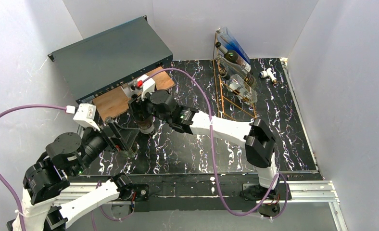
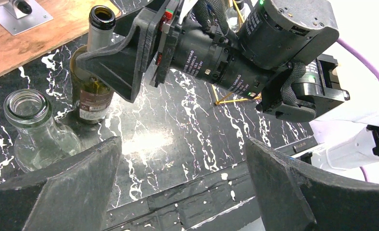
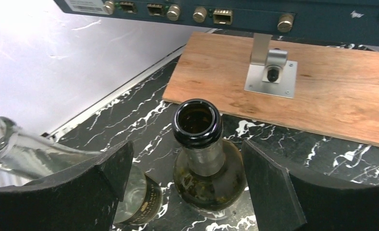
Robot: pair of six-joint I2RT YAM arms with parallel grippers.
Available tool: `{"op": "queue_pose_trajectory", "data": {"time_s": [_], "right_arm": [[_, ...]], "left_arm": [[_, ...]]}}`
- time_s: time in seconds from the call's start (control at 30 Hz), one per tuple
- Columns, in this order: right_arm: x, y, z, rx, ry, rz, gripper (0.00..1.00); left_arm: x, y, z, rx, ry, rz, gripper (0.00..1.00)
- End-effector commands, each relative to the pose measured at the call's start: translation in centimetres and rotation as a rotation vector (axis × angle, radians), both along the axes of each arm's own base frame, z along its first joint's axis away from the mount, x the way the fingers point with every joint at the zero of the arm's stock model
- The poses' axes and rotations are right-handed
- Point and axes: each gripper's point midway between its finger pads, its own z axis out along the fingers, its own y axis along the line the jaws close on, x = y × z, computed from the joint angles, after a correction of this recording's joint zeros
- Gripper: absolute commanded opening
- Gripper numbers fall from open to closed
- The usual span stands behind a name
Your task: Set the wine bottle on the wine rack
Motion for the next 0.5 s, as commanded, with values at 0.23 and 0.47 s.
{"op": "queue_pose_trajectory", "data": {"time_s": [0.23, 0.47], "right_arm": [[1.7, 0.7, 2.2, -0.014, -0.118, -0.120, 0.75], [1.6, 1.3, 2.6, -0.006, -0.117, -0.105, 0.45]], "left_arm": [[0.0, 0.0, -0.4, -0.003, 0.020, 0.010, 0.99], [-0.2, 0.2, -0.5, -0.011, 0.023, 0.013, 0.99]]}}
